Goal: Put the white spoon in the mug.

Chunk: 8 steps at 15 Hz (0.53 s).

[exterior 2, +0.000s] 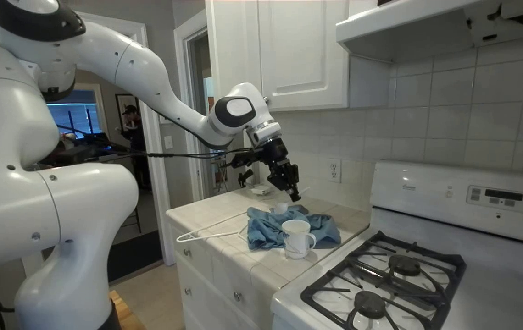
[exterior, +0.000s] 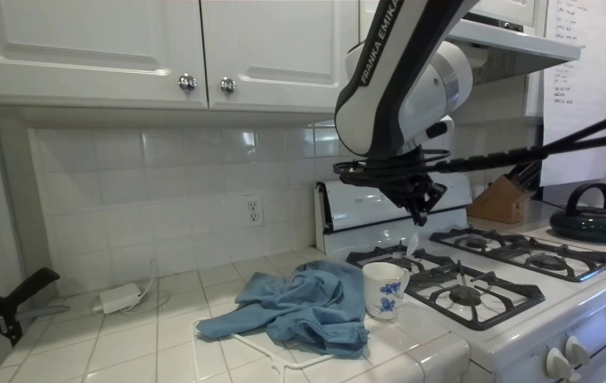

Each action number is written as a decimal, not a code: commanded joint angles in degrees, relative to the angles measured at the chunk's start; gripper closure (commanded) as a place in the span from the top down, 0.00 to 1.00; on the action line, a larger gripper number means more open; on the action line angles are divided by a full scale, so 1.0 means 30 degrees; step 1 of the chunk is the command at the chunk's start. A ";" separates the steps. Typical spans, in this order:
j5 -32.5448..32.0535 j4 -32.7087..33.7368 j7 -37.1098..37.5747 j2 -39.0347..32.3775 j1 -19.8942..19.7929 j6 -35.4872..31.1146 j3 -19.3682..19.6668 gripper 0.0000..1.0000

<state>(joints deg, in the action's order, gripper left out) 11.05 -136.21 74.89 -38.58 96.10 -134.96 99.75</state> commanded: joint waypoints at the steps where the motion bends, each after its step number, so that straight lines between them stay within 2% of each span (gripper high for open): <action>1: 0.0001 -0.0352 0.0759 -0.1649 -0.1024 -0.0329 -0.0689 0.02; 5: 0.0062 -0.0286 0.1292 -0.2300 -0.2939 -0.2020 -0.2227 0.02; 8: 0.0207 -0.0039 0.1817 -0.2469 -0.4589 -0.4168 -0.3717 0.02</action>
<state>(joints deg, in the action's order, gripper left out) 11.05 -136.75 77.55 -43.97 86.27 -142.13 92.42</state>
